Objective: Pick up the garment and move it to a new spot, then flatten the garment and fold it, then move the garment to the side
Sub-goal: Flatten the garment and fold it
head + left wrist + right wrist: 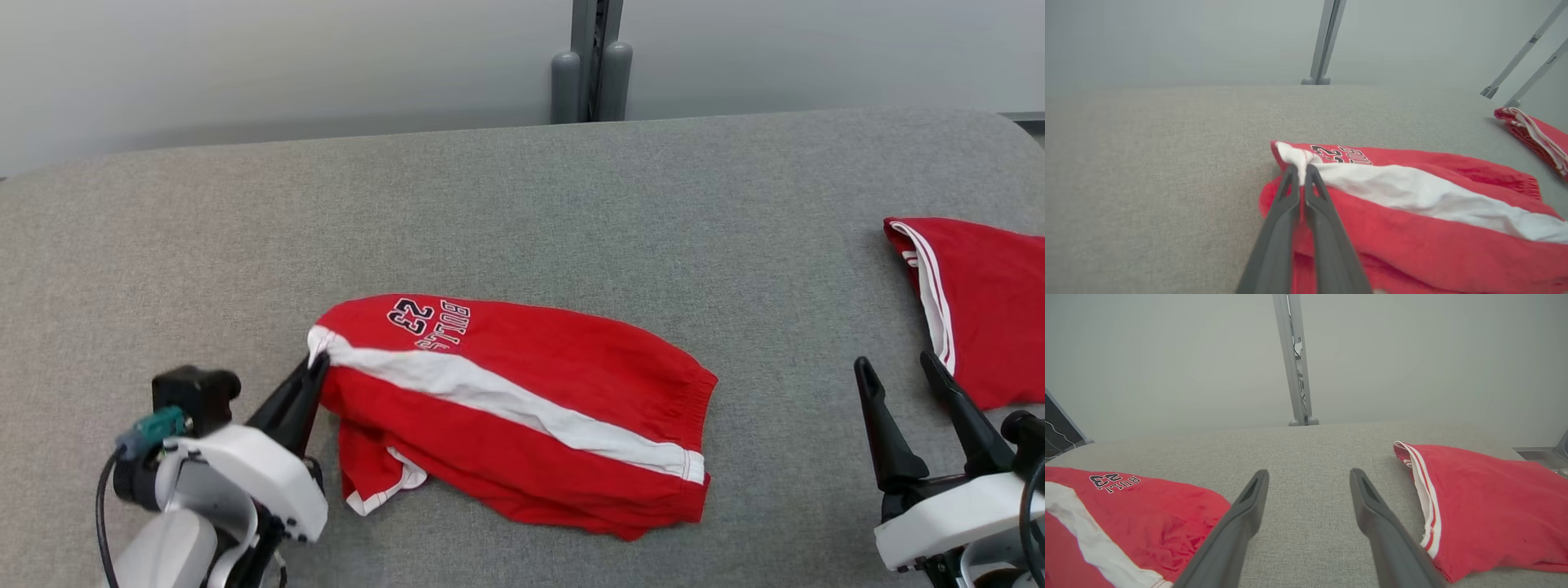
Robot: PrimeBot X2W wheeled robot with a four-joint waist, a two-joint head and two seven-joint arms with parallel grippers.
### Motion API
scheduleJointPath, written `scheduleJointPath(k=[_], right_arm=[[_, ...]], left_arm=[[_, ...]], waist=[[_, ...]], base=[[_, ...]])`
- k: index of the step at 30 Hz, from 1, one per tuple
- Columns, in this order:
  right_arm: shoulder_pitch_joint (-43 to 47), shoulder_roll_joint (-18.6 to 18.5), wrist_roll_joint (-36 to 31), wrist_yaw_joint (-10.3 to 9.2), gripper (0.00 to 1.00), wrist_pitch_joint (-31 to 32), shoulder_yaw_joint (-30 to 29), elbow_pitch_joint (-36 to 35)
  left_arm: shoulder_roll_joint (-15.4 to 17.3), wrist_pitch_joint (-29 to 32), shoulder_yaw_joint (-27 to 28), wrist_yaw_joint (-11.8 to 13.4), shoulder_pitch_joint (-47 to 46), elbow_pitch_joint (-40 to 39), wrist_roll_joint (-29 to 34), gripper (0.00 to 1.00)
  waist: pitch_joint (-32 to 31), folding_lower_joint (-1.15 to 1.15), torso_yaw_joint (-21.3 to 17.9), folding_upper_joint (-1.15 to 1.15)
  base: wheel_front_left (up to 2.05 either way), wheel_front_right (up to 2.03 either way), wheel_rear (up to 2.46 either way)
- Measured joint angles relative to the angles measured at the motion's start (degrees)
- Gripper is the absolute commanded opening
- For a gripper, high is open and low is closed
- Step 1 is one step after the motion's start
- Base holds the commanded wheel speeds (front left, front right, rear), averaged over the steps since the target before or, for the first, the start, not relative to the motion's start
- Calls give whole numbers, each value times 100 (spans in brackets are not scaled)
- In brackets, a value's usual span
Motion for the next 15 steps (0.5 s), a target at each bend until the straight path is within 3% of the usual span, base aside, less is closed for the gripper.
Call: scheduleJointPath(k=[7,14,15], right_arm=[[15,1,18,0,100,34,13,-11],[41,-45,16,0,100,56,108,-49],[39,-48,15,0,100,42,113,-62]], left_arm=[[-88,-345,162,344,993,-71,-237,0],[-352,-598,153,299,1246,154,-410,0],[-399,-655,146,310,1281,186,-410,53]], waist=[[2,0,77,0],[-69,0,183,0],[-84,0,188,0]], base=[[0,0,0],[0,0,0],[0,0,0]])
